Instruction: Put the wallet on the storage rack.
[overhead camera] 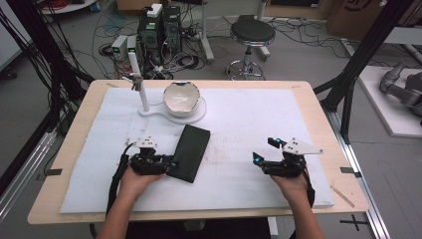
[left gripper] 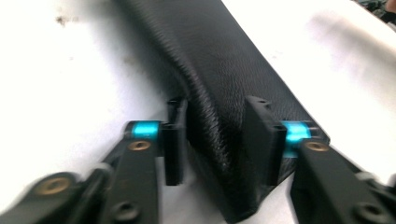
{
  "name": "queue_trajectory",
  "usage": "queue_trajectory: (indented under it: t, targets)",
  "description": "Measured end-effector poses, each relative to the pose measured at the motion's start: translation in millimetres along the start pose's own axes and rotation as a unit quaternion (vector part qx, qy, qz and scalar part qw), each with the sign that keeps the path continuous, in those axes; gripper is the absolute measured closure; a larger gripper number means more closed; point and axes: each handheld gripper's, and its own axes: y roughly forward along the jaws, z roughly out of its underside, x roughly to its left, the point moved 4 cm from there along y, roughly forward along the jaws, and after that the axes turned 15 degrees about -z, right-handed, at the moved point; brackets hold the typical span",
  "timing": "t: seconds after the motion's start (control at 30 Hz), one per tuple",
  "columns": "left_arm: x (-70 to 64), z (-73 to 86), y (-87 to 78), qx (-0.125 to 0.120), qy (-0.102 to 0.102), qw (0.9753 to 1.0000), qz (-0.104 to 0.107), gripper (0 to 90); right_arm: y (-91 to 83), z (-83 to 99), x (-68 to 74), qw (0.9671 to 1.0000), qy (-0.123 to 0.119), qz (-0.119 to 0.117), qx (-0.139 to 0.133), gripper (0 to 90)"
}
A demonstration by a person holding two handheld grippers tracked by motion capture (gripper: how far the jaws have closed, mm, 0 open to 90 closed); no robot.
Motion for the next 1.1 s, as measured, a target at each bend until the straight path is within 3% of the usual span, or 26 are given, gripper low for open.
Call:
queue_trajectory:
  t: [0.13,0.3,0.33,0.43,0.6,0.63,0.77,0.8,0.83,0.87,1.1]
  targets:
    - [1.8,-2.2,-2.2,-0.012,-0.01,0.9997,0.016,76.9,-0.5,-0.1,-0.2,1.0,-0.002,0.001,-0.002,20.0]
    - [-0.2,-6.9,-8.5,-0.042,-0.016,0.9984,0.035,80.1,-1.5,1.0,-2.2,1.0,0.001,0.002,-0.001,20.0]
    - [-1.7,-9.9,-12.3,-0.051,-0.008,0.9978,0.042,80.2,-1.6,1.1,-2.5,1.0,0.001,0.002,-0.001,20.0]
    - [-4.1,-13.3,-16.0,-0.054,0.001,0.9976,0.043,80.6,-1.5,1.2,-2.1,1.0,0.002,0.0,-0.001,20.0]
    - [-13.5,-25.7,-28.3,-0.07,0.034,0.9961,0.041,81.2,-2.3,-0.2,0.0,0.9999,0.004,-0.012,-0.009,20.0]
    - [-17.7,-31.0,-34.2,-0.074,0.053,0.995,0.04,81.2,-2.3,-0.7,0.5,0.9998,0.003,-0.015,-0.01,20.0]
    - [-26.2,-40.5,-46.3,-0.09,0.076,0.9911,0.063,81.4,-1.0,-2.6,2.1,0.9996,0.001,-0.023,-0.015,20.0]
    - [-26.2,-40.5,-46.3,-0.09,0.076,0.9911,0.063,81.4,-0.5,-3.7,2.5,0.9995,0.001,-0.026,-0.017,20.0]
    - [-31.0,-43.8,-52.1,-0.097,0.088,0.9885,0.076,81.4,0.0,-5.1,3.0,0.9993,0.001,-0.03,-0.019,20.0]
    - [-31.0,-43.8,-52.1,-0.097,0.088,0.9885,0.076,81.4,0.0,-5.1,3.0,0.9993,0.001,-0.03,-0.019,20.0]
    - [-48.3,-47.1,-61.7,-0.11,0.127,0.9788,0.117,81.3,9.2,-24.5,17.1,0.9944,-0.006,-0.102,-0.03,20.0]
